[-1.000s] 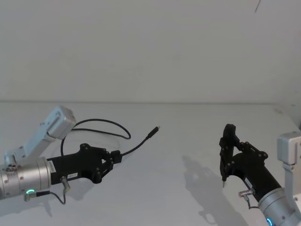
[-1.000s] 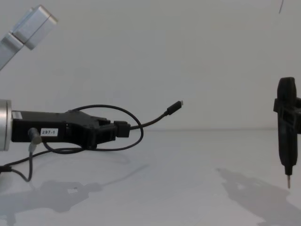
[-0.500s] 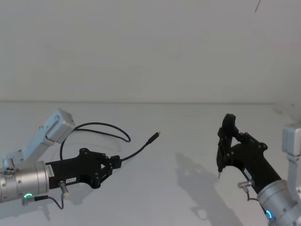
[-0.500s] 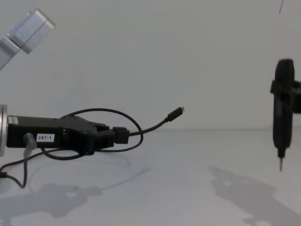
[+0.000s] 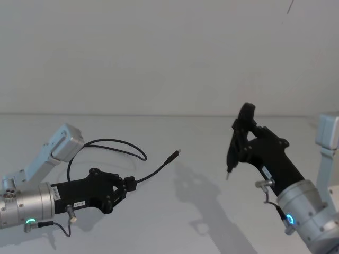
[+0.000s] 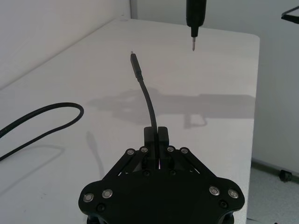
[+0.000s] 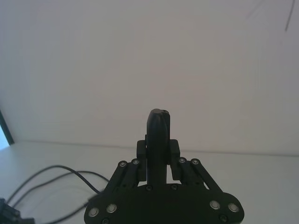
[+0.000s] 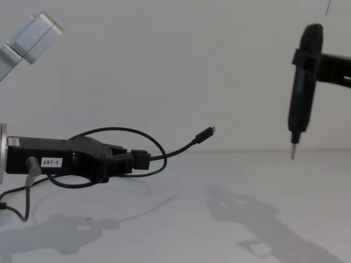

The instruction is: Pick up the data cable with the one hand.

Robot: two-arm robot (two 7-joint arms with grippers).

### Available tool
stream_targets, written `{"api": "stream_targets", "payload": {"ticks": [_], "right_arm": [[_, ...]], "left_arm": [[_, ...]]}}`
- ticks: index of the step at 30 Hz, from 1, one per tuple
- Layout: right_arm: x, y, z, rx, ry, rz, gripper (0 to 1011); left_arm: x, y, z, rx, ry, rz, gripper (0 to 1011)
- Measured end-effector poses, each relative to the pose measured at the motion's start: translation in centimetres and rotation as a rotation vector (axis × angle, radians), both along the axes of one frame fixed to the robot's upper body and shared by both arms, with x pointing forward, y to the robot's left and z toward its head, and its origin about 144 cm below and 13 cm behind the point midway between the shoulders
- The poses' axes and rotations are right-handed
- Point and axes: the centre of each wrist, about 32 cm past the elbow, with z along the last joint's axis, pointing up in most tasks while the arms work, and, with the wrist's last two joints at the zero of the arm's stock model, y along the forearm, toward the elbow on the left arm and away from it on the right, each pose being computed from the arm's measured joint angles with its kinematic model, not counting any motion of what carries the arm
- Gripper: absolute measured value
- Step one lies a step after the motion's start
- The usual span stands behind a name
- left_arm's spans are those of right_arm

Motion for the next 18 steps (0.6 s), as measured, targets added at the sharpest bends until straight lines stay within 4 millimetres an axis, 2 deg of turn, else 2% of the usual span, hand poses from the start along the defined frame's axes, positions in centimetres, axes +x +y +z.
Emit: {"api": "stream_targets", "payload": {"ticks": [9,18], "right_arm": [[1.0,1.4,0.6,0.031,-0.003,0.036,279],[2.4,3.0,0.2,0.027,-0.022,0.096,279]], "left_arm": [[0.0,0.0,0.0,0.000,0.002,-0.001,48],[0.0,0.0,0.0,0.000,0.003,-0.002,48]]}}
